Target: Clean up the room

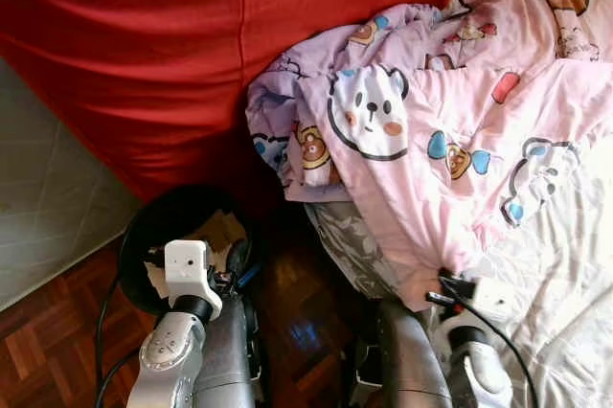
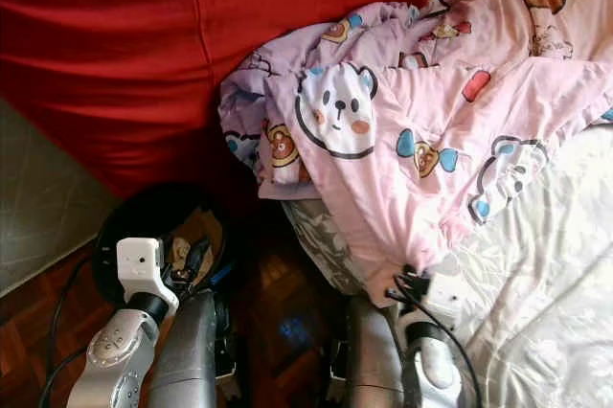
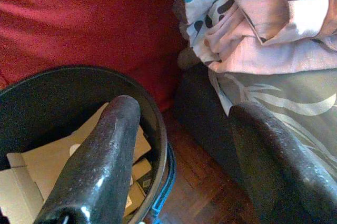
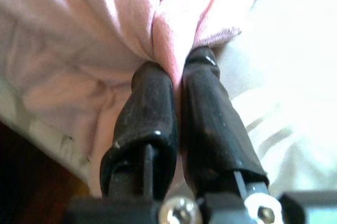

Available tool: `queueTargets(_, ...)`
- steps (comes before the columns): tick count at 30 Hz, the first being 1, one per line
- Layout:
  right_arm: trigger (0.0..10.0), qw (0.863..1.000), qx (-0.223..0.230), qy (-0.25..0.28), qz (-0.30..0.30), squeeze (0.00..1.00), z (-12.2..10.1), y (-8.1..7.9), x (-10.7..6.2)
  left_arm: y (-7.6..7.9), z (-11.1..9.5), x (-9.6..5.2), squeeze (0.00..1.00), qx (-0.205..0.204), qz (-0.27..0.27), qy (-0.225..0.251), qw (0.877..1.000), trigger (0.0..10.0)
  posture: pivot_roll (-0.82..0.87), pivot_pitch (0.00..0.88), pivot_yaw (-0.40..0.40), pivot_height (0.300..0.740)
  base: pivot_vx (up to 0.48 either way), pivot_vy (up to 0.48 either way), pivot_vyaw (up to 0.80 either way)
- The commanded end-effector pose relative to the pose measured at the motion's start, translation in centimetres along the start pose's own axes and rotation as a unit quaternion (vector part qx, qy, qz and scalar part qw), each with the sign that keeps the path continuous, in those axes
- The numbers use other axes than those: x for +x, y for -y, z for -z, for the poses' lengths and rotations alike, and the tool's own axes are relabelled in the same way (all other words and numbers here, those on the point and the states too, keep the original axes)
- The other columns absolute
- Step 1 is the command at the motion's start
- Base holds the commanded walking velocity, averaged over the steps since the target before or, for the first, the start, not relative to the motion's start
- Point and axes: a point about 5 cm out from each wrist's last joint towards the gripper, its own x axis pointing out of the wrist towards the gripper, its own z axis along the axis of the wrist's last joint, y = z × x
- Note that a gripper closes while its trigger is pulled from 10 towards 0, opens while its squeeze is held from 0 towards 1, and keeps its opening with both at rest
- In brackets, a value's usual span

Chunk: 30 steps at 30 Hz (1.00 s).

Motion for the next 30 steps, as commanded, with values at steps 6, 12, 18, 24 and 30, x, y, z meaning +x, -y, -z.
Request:
queueTargets(6, 5.0, 1.000, -0.006, -0.002, -0.001, 0.00, -0.2, -0.6, -0.4, -0.4, 1.3, -0.2, 0.00, 0.004, -0.007, -0.019, 1.000, 10.0, 0.06, 0.228, -0.023, 0.604, 0.000, 0.000, 0.00)
queueTargets(12, 10.0, 1.000, 0.006, 0.007, -0.019, 0.00, -0.7, -2.5, 0.1, -0.8, 1.7, -0.2, 0.00, 0.006, -0.010, -0.025, 1.000, 10.0, 0.06, 0.218, -0.020, 0.604, 0.000, 0.000, 0.00)
queueTargets(18, 10.0, 0.999, -0.002, 0.010, -0.030, 0.00, -1.1, -3.3, -0.1, -1.5, 2.5, -0.5, 0.00, 0.006, -0.020, -0.036, 0.999, 10.0, 0.06, 0.209, -0.016, 0.629, 0.000, 0.000, 0.00)
queueTargets(24, 10.0, 1.000, -0.003, 0.009, -0.026, 0.00, -1.2, -3.3, -0.3, -2.2, 3.8, -1.2, 0.00, -0.011, -0.039, -0.056, 0.998, 10.0, 0.06, 0.201, -0.012, 0.664, 0.000, 0.000, 0.00)
queueTargets(30, 10.0, 1.000, -0.005, 0.005, -0.020, 0.00, -1.3, -3.1, -0.5, -2.7, 4.7, -1.7, 0.00, -0.011, -0.048, -0.069, 0.996, 10.0, 0.06, 0.193, -0.010, 0.699, 0.000, 0.000, 0.00)
